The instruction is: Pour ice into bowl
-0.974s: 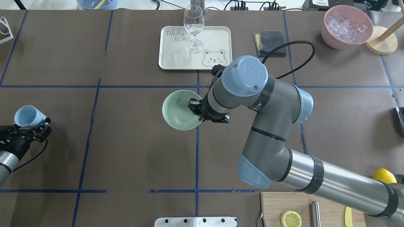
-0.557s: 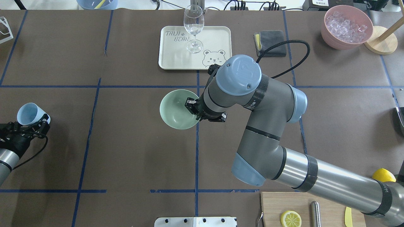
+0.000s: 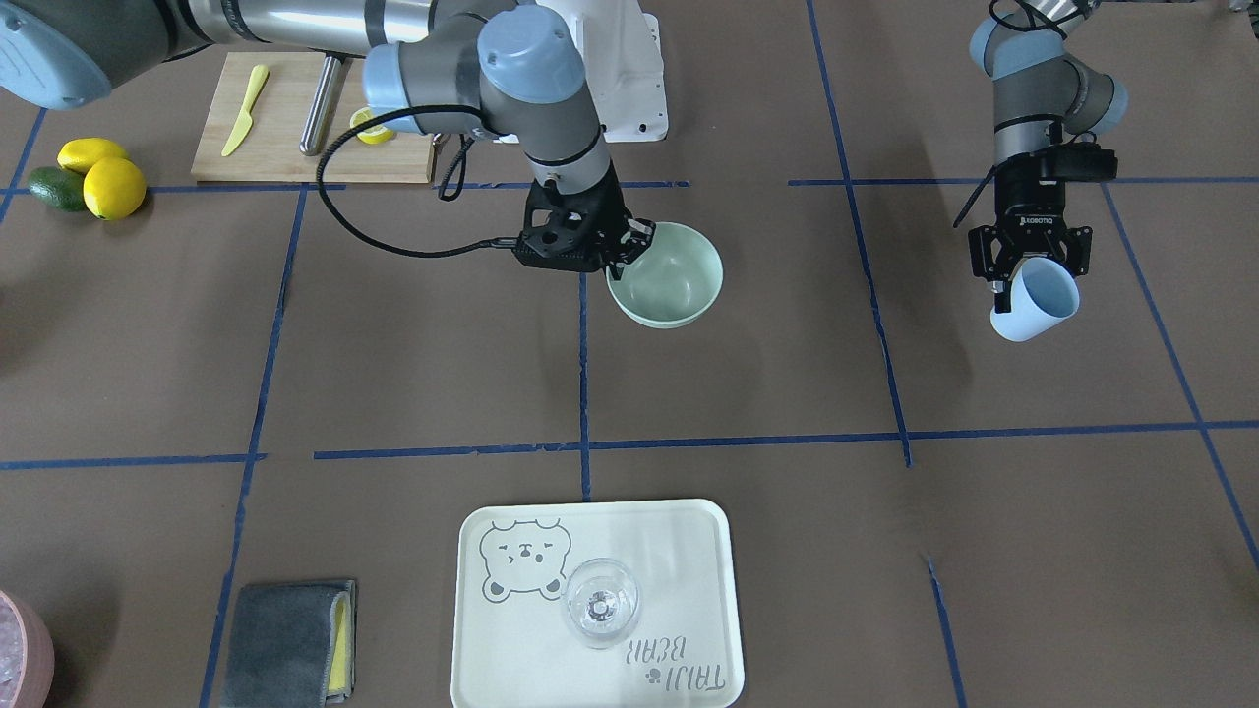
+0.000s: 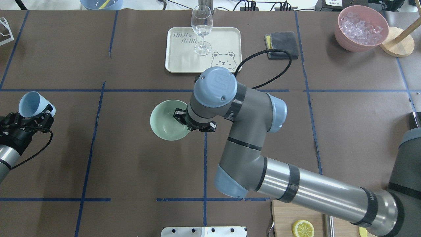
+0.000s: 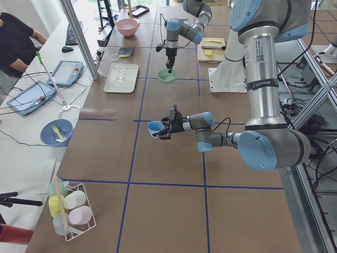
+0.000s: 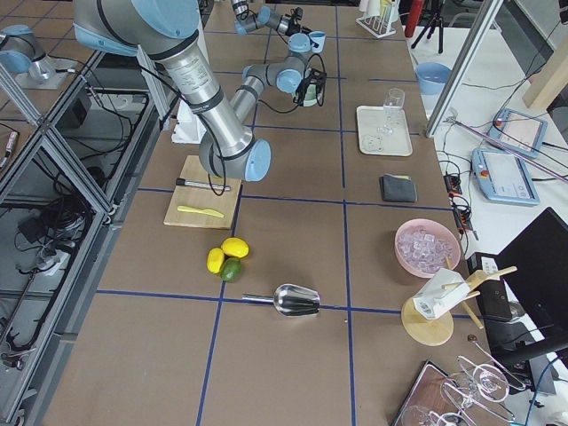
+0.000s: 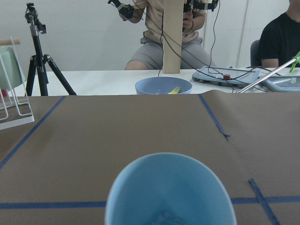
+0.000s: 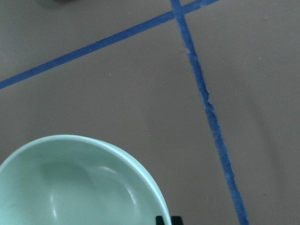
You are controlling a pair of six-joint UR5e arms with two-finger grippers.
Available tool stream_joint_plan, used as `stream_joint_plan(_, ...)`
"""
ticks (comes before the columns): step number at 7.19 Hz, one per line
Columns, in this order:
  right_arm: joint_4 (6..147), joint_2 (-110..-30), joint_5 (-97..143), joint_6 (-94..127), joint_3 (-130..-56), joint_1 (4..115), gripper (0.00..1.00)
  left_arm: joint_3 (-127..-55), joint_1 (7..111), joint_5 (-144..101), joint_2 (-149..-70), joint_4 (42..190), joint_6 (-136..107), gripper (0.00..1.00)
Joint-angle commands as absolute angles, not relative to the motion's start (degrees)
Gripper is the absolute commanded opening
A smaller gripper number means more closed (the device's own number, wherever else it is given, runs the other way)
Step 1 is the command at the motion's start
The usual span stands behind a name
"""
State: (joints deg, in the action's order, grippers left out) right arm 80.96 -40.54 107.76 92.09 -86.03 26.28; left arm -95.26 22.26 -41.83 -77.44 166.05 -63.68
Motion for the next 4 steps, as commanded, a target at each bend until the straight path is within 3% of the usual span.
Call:
stream_joint_plan(1, 80.6, -33.68, 104.51, 91.41, -75.28, 24.18, 0.0, -99.04, 23.38, -42.01, -77.61, 166.03, -62.49, 0.0)
stream_joint_plan(3, 77.44, -33.05, 104.06, 91.84, -73.3, 23.2, 0.0, -101.42, 24.77, -45.59, -77.69, 166.03, -56.4, 0.0)
stream_joint_plan(4, 77.26, -33.05, 104.06, 91.67, -73.39, 23.2, 0.83, -101.34, 25.22, -45.61, -77.87, 166.03, -48.16, 0.0)
